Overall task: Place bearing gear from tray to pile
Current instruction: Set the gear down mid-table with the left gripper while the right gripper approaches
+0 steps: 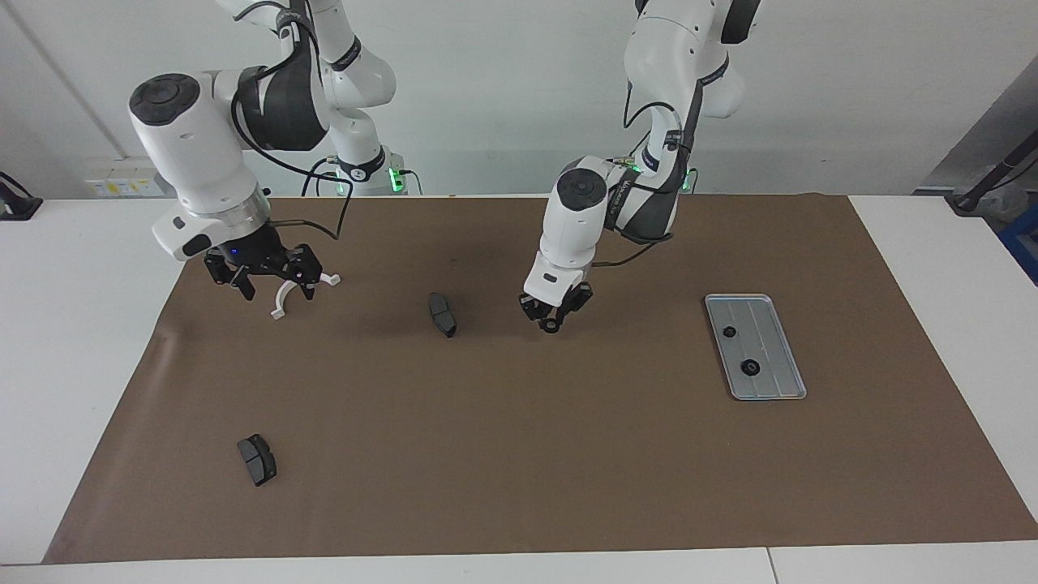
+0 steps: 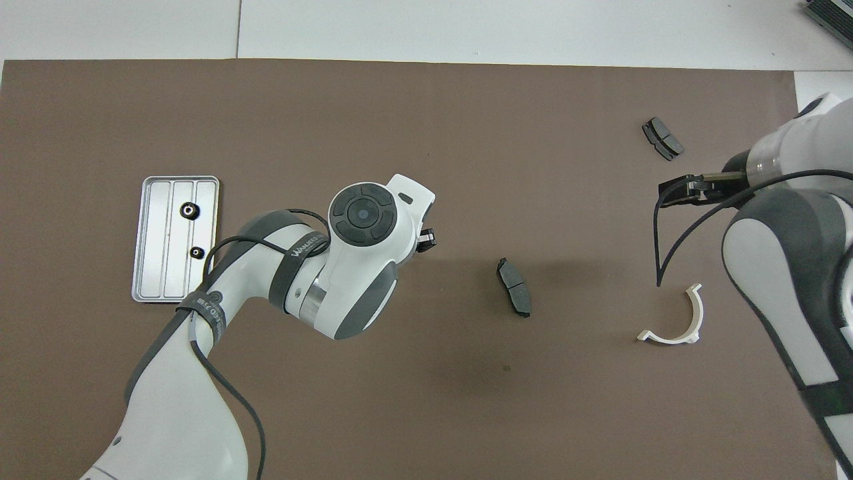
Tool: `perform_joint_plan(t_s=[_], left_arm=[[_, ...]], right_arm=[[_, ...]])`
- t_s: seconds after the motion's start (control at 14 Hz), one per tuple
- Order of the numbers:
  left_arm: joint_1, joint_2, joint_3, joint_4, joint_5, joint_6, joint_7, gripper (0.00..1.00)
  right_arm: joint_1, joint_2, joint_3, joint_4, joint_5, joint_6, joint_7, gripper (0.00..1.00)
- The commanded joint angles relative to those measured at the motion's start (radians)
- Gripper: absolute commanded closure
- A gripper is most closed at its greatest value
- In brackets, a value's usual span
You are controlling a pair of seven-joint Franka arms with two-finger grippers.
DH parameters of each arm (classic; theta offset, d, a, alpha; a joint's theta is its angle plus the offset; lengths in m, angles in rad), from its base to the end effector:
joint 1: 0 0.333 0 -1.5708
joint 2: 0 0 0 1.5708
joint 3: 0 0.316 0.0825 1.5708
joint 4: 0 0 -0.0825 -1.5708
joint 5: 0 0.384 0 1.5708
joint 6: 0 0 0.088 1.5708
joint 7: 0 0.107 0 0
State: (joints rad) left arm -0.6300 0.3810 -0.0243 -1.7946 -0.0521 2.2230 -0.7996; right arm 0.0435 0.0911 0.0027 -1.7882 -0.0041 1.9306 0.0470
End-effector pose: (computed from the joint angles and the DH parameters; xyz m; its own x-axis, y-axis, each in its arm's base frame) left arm 0.5154 -0.3959 0.3426 0.9842 0.1768 -0.0048 0.1767 -0.9818 0.0695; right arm 0.5946 0.0272 0.4998 0.9987 0.0006 0.0514 0.0005 -1.0000 0.0012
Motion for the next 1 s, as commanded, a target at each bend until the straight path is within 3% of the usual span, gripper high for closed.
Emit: perform_joint_plan(t_s=[0.0, 0.14, 0.29, 0.36, 0.57, 0.93], left_arm=[[-0.02, 0.022, 0.018, 0.037, 0.026, -0.002, -0.023, 0.73], [-0.022, 0.024, 0.018, 0.049, 0.026, -0.006, -0.023, 0.58], [-0.022, 0.029, 0.018, 0.063, 0.026, -0.013, -0.021, 0.31], [-0.02, 0.032, 0.018, 0.079, 0.034, -0.026, -0.017, 0.24], [0.009, 0.047, 0.023, 0.135, 0.046, -0.091, -0.003, 0.23], [0.176, 0.032, 0.015, 0.141, 0.031, -0.126, 0.239, 0.26]], right_arm=[[0.048, 0.047, -0.001, -0.008, 0.018, 0.06, 0.036, 0.0], [0.064, 0.064, -0.001, -0.01, 0.018, 0.077, 0.057, 0.0], [0.072, 0.067, 0.0, -0.019, 0.018, 0.079, 0.066, 0.0], [0.076, 0.067, 0.0, -0.022, 0.018, 0.085, 0.074, 0.0], [0.113, 0.067, 0.0, -0.052, 0.018, 0.116, 0.121, 0.0], [0.234, 0.09, 0.0, -0.072, 0.018, 0.174, 0.256, 0.0]])
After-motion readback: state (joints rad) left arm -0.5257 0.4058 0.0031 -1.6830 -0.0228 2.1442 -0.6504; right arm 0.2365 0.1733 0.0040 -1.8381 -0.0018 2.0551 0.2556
